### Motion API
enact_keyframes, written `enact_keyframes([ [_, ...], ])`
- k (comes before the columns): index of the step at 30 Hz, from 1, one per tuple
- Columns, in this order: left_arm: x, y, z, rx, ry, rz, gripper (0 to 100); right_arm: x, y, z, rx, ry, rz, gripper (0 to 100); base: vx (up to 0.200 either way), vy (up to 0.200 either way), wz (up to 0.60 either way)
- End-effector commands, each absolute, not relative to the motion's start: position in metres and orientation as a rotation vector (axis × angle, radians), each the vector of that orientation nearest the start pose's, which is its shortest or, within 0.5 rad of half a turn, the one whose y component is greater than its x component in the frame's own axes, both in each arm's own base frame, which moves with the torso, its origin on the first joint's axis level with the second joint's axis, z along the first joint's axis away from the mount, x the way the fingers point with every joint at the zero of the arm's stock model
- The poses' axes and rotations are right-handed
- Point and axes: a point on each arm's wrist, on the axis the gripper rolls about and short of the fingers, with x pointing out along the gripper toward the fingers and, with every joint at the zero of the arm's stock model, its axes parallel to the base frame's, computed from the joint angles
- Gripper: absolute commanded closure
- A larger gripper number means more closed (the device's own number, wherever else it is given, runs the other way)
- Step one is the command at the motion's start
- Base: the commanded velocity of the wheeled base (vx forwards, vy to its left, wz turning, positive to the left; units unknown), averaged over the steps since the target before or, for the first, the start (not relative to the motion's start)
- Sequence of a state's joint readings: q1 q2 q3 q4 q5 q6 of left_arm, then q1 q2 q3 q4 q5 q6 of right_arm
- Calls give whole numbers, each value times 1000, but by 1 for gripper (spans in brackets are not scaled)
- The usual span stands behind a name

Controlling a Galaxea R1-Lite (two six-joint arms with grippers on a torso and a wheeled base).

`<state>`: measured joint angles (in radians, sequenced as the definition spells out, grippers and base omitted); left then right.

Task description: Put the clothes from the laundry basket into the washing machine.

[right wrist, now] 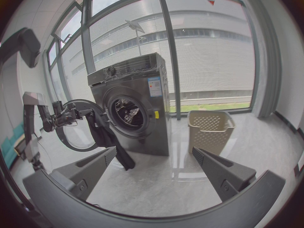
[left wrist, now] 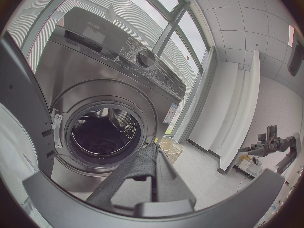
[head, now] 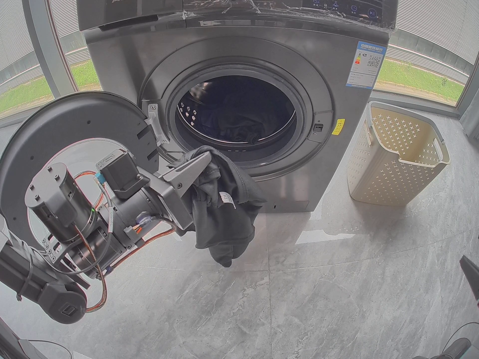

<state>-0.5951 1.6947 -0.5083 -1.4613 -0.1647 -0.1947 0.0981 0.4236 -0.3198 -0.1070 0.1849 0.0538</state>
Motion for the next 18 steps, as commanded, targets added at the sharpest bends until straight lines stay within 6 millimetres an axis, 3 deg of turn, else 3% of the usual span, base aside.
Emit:
enact_keyframes([
  [1, 236, -161, 199, -257, -236, -745, 100, 164, 120, 195, 117, 388, 716, 0, 0, 0, 0],
  [6, 242, -164, 203, -269, -260, -699, 100, 197, 163, 175, 169, 401, 740, 0, 0, 0, 0],
  [18, 247, -167, 204, -276, -268, -696, 100, 219, 219, 162, 155, 394, 836, 0, 0, 0, 0],
])
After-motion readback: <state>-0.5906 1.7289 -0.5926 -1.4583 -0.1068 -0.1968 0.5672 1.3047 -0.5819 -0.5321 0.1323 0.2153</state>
